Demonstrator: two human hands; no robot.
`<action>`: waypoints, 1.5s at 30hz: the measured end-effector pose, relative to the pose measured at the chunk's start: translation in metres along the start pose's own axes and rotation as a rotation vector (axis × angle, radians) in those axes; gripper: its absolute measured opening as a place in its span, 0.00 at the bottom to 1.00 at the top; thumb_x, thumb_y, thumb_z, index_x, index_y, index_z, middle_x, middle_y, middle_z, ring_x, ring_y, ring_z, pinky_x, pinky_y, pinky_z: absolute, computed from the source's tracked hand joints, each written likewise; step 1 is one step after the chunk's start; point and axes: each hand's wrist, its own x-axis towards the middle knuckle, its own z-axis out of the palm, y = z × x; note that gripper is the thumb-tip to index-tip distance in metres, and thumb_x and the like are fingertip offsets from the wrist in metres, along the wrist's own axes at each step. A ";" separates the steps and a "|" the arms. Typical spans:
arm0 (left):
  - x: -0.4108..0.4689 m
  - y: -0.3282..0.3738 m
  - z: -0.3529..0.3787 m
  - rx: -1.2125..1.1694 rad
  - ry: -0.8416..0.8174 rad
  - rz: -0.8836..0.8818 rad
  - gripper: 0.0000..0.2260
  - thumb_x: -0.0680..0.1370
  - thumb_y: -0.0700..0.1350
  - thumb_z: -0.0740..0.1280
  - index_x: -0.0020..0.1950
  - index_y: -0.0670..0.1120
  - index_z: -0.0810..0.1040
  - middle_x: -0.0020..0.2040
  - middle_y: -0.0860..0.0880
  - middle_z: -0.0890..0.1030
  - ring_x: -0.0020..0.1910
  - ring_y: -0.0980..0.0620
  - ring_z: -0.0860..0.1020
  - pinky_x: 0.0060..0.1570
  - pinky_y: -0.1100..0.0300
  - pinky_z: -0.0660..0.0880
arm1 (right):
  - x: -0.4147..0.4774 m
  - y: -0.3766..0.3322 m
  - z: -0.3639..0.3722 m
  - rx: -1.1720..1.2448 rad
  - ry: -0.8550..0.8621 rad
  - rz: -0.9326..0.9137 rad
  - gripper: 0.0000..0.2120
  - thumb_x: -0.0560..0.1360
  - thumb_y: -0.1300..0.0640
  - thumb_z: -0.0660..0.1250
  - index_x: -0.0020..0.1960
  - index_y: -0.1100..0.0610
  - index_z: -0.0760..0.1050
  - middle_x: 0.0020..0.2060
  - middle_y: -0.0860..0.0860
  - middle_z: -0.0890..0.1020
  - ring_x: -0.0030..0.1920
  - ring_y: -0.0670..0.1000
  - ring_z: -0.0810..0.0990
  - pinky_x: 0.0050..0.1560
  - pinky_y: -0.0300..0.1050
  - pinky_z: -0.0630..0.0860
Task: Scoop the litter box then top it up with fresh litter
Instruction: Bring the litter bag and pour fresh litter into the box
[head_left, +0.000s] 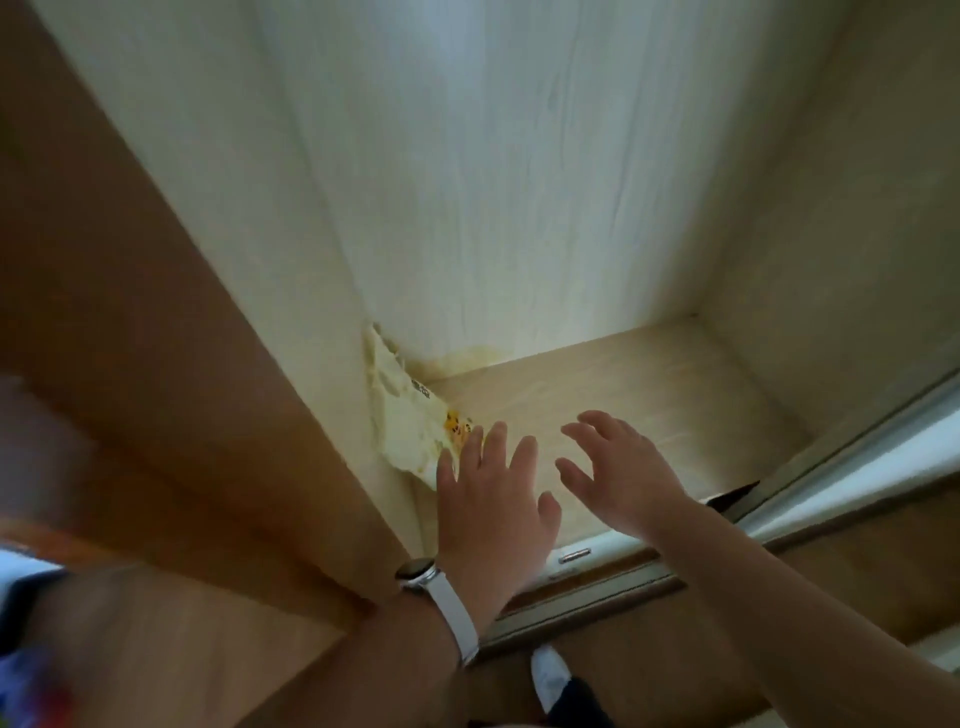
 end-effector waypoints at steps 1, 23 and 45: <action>0.008 0.003 0.001 0.009 -0.005 -0.041 0.26 0.78 0.58 0.59 0.75 0.55 0.61 0.78 0.48 0.59 0.78 0.45 0.55 0.74 0.41 0.50 | 0.009 0.008 -0.002 -0.001 -0.002 -0.034 0.24 0.77 0.42 0.60 0.70 0.51 0.69 0.70 0.51 0.70 0.67 0.55 0.71 0.63 0.52 0.71; 0.087 -0.058 0.050 -0.317 0.169 -0.913 0.30 0.75 0.49 0.65 0.74 0.44 0.58 0.70 0.42 0.63 0.67 0.40 0.65 0.61 0.47 0.72 | 0.138 -0.004 0.031 0.075 -0.230 -0.514 0.24 0.78 0.42 0.58 0.70 0.51 0.67 0.68 0.50 0.69 0.66 0.55 0.70 0.63 0.51 0.70; 0.123 -0.094 0.076 0.124 -0.214 -0.756 0.10 0.79 0.46 0.58 0.52 0.45 0.77 0.53 0.45 0.79 0.52 0.44 0.77 0.54 0.53 0.75 | 0.175 0.002 0.060 0.097 -0.352 -0.480 0.24 0.78 0.43 0.58 0.71 0.51 0.66 0.69 0.50 0.68 0.67 0.54 0.68 0.64 0.52 0.70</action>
